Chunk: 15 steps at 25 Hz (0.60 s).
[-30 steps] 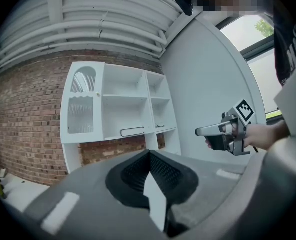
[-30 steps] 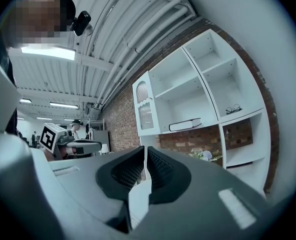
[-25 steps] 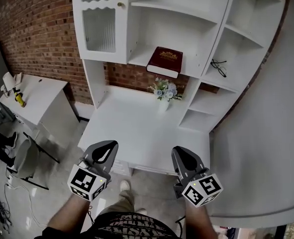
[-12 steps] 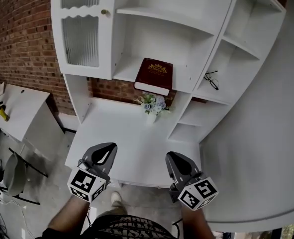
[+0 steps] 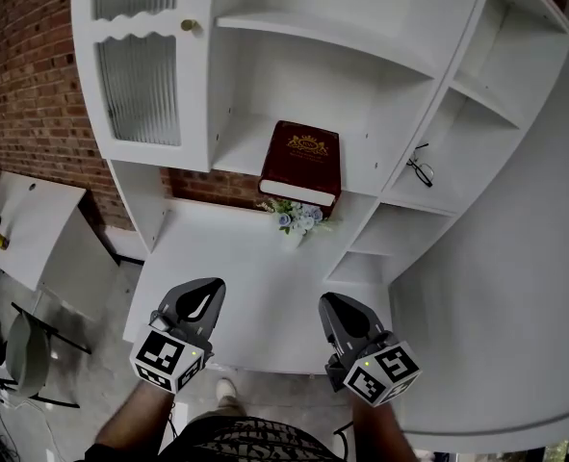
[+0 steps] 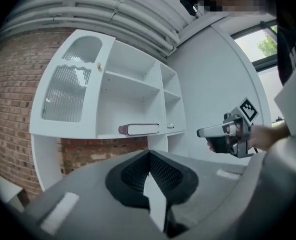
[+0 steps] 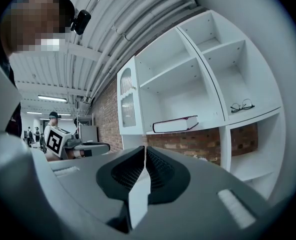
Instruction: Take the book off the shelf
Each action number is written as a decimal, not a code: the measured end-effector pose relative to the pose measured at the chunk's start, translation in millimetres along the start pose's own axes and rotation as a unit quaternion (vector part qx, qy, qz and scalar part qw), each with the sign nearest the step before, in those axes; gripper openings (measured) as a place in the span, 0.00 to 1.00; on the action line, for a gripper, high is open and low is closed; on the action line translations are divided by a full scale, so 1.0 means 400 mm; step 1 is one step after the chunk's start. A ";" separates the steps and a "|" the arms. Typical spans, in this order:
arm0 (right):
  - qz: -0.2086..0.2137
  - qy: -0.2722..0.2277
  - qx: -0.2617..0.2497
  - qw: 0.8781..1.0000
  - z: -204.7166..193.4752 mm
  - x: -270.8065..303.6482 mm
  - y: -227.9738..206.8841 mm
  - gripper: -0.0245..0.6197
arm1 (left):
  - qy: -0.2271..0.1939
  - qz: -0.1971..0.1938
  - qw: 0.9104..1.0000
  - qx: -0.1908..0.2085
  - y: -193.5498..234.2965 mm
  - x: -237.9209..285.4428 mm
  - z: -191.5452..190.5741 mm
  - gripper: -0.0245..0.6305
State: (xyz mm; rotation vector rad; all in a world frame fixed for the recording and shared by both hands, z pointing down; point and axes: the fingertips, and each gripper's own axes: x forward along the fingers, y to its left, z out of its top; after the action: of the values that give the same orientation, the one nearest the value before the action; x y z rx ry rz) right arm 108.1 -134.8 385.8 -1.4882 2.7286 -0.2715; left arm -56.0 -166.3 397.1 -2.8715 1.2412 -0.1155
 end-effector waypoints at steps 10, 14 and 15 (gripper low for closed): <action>-0.023 -0.003 -0.013 1.000 0.050 0.101 -0.018 0.09 | -0.008 -0.023 1.000 -0.003 0.104 0.061 0.019 0.04; -0.032 -0.008 -0.015 0.999 0.067 0.139 -0.014 0.09 | -0.009 -0.039 0.999 0.003 0.132 0.080 0.027 0.04; -0.035 -0.010 -0.015 0.999 0.069 0.146 -0.013 0.09 | -0.007 -0.044 0.999 0.004 0.137 0.086 0.024 0.04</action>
State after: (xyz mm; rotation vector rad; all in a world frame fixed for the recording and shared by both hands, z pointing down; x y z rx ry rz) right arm 83.4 -190.5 363.3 -1.5864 2.6819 -0.2160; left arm -71.6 -229.1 387.3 -2.9160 1.1083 -0.1020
